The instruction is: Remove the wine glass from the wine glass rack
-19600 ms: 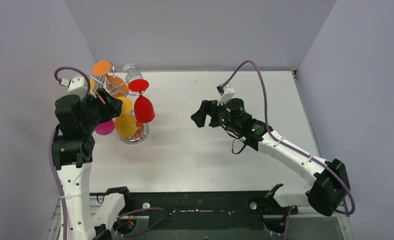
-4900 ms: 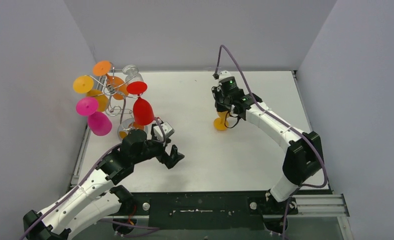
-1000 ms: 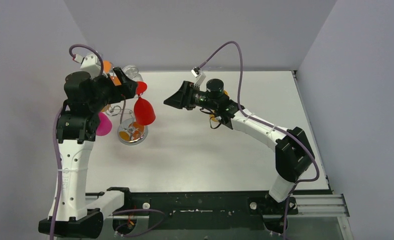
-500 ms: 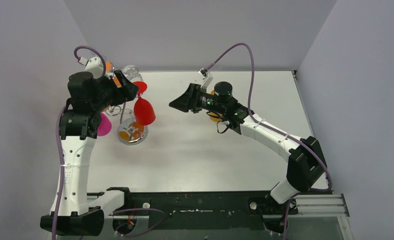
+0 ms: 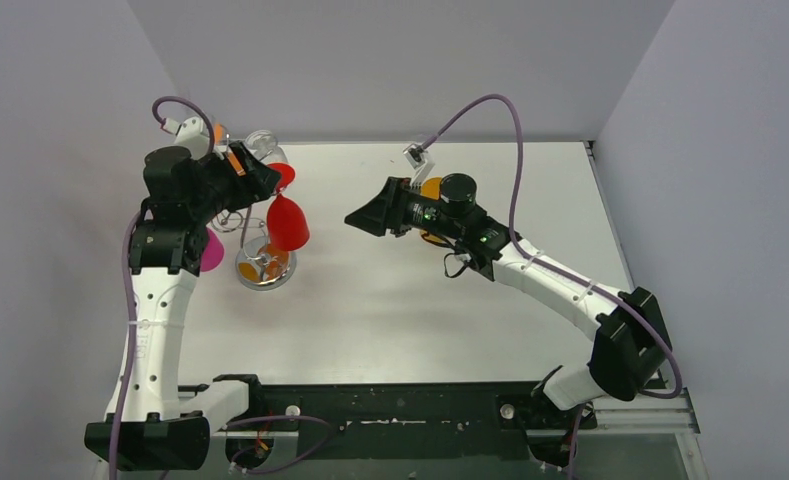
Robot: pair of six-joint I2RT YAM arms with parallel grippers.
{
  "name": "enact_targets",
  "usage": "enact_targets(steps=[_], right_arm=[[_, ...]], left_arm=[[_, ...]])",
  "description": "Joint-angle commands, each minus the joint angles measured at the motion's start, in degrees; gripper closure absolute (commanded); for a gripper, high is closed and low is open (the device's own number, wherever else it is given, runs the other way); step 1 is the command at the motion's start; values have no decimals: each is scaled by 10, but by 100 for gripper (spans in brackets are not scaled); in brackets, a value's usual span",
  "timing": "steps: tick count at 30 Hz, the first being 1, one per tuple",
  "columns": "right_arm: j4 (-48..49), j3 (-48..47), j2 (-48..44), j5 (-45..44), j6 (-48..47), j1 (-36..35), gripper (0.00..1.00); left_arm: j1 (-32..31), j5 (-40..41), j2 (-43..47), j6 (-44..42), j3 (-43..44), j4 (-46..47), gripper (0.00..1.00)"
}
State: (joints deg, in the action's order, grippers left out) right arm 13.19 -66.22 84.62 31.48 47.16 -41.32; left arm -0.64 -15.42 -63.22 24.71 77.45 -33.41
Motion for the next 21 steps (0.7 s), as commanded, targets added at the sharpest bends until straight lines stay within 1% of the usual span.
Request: enact_targets(steps=[1, 4, 8, 11, 15, 17, 21], right_arm=[[30, 14, -26, -3, -4, -3, 37], [31, 19, -30, -5, -4, -4, 37], [30, 21, -30, -6, -2, -3, 37], [30, 22, -31, -7, -2, -3, 37], [29, 26, -35, -10, -2, -3, 37], [30, 29, -37, -11, 0, -3, 37], [31, 34, -42, -15, 2, -4, 37]], left_arm=[[4, -19, 3, 12, -9, 43, 38], [4, -22, 2, 15, -14, 45, 45], [3, -27, 6, 20, -22, 48, 50], [19, -28, 11, 24, -27, 50, 51], [22, -26, 15, 29, -33, 53, 53], [23, -26, 17, 34, -38, 55, 58], [25, -29, 22, 44, -49, 63, 61]])
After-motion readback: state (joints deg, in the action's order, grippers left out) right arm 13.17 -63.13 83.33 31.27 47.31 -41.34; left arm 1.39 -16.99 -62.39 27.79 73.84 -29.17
